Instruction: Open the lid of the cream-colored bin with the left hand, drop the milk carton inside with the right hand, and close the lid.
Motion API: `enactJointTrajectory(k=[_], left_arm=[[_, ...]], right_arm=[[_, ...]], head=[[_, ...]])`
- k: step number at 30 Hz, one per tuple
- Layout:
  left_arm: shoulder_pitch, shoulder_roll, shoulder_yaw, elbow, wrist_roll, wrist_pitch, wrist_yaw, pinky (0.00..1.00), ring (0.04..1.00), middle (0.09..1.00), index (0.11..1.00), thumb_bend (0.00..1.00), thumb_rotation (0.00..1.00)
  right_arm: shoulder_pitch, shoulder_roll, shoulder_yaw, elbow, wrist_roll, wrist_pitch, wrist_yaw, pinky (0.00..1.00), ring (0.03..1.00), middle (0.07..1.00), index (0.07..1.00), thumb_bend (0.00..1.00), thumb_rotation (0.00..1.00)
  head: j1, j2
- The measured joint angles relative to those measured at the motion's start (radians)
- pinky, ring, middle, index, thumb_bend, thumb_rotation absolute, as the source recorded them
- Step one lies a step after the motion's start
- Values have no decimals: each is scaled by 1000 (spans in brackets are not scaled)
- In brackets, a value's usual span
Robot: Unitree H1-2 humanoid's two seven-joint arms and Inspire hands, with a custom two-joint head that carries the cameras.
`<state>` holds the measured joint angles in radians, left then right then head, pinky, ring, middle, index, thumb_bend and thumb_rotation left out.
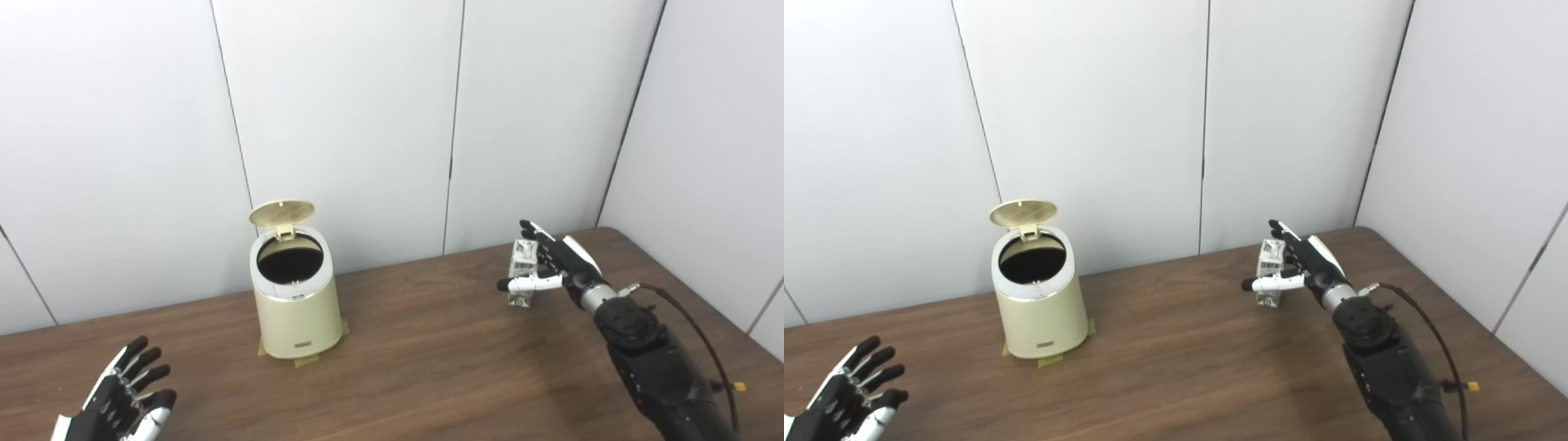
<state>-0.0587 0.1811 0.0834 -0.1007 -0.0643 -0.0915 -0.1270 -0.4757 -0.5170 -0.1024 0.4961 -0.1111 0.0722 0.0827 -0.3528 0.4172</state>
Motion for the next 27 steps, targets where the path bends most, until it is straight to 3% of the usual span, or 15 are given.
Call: enactJointTrajectory(k=[9,17,27], left_arm=[[2,3,-5,-2,1,1,0,646,785,849,886,504,210],[4,2,-9,-2,13,2,0,637,778,851,881,516,217],[13,-2,-15,-6,29,6,0,640,782,853,889,474,197]], right_arm=[[-18,20,-13,90,-7,-58,-85,781,841,880,918,804,69],[-21,51,-18,147,11,-103,-98,779,851,891,905,772,53],[-39,77,-17,181,0,-127,-169,721,787,837,851,753,87]], head=[[3,-2],[25,-3],[32,0]])
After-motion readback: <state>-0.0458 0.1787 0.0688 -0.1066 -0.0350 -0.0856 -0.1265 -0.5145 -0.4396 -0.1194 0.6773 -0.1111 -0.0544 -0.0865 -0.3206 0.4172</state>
